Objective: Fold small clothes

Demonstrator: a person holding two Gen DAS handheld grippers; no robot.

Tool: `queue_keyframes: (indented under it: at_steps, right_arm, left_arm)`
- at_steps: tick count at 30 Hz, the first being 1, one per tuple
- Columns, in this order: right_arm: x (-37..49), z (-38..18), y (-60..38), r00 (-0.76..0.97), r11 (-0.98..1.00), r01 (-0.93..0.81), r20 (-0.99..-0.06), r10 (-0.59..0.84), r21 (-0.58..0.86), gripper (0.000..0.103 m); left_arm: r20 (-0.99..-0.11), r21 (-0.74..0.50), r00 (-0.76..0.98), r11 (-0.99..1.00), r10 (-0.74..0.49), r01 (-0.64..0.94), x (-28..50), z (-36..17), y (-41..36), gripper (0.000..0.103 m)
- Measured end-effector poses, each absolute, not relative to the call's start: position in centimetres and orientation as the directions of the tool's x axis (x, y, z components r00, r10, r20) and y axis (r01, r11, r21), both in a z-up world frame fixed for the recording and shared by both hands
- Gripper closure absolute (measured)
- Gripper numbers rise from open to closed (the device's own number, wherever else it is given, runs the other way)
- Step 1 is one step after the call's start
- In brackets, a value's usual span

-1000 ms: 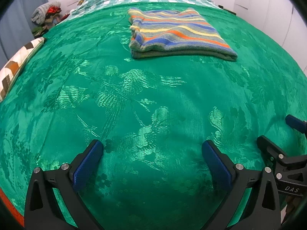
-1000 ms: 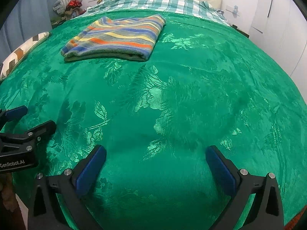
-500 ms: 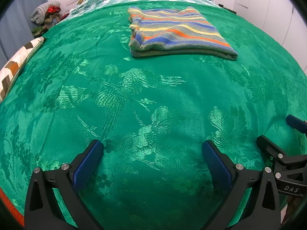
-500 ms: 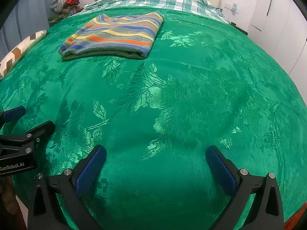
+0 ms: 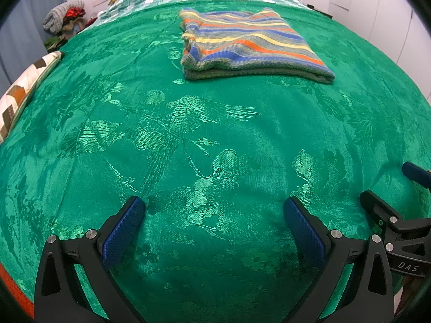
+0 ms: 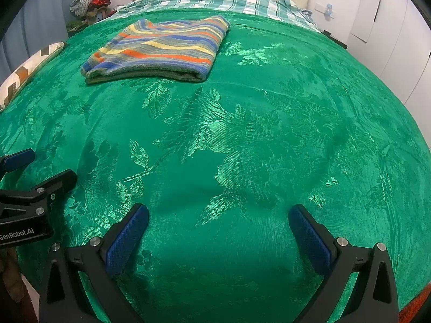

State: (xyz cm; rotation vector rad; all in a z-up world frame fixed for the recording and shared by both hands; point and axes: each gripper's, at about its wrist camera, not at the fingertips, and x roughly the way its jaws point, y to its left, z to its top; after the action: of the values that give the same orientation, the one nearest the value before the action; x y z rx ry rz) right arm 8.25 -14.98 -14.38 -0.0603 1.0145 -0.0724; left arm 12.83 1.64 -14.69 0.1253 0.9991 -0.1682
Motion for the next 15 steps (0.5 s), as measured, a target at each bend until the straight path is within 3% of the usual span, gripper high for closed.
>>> queue_keyframes:
  at_steps: [15]
  right_arm:
    - [8.26,-14.40,-15.01,0.527,0.996,0.033,-0.845,-0.091,-0.087,0.000]
  left_arm:
    - [-0.847,0.029,0.525,0.980,-0.080,0.197,12.77,-14.80,1.74,0.000]
